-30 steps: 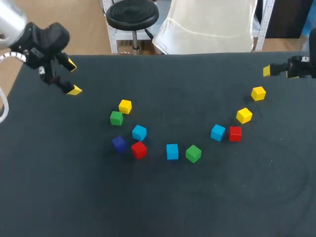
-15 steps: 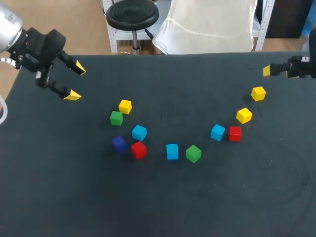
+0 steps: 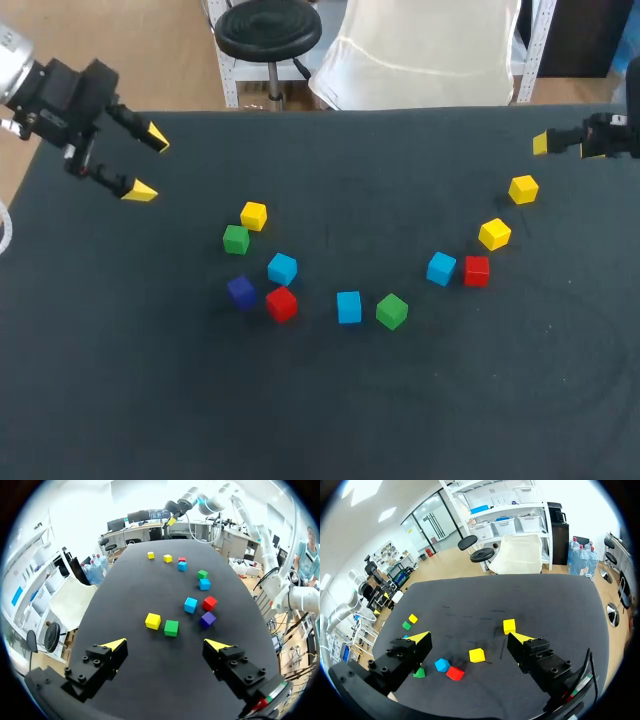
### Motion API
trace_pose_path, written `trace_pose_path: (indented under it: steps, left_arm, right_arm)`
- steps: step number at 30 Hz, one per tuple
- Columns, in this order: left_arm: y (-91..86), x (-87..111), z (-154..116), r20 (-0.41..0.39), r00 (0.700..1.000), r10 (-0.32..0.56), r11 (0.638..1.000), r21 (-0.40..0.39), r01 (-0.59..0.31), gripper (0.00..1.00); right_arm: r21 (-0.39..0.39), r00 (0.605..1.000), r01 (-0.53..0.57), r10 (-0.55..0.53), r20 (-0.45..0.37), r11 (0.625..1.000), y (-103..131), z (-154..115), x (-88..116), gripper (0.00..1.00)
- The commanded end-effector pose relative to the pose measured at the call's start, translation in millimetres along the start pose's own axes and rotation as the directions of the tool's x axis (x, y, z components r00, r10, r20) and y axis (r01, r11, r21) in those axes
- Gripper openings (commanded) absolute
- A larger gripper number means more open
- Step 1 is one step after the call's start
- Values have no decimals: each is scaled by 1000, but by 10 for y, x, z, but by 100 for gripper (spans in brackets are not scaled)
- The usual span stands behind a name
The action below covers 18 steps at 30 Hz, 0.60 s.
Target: Place the blue cubes, place green cubes on the blue cubes, place the yellow cubes on the green cubes, then place the red cubes on the yellow cubes, and place purple cube on the red cubes.
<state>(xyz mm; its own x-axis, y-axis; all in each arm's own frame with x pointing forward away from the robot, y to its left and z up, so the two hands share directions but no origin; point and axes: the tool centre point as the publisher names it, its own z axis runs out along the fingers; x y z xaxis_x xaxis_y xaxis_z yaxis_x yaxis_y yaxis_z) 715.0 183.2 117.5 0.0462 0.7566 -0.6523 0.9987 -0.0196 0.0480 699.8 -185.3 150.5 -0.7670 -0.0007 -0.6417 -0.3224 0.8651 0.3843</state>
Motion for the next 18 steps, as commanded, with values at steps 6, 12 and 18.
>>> trace_pose_path:
  steps: [6,12,18]
  left_arm:
    - [8,-30,-7,-9,1000,1,1000,1,-1,100]
    - [8,-30,-7,-9,1000,1,1000,1,-1,100]
    - [8,-30,-7,-9,1000,1,1000,1,-1,100]
  right_arm:
    - [4,1000,0,0,1,1000,5,1,2,100]
    - [4,1000,0,0,1,1000,5,1,2,100]
    - [-73,991,126,-129,-35,989,24,-26,41,100]
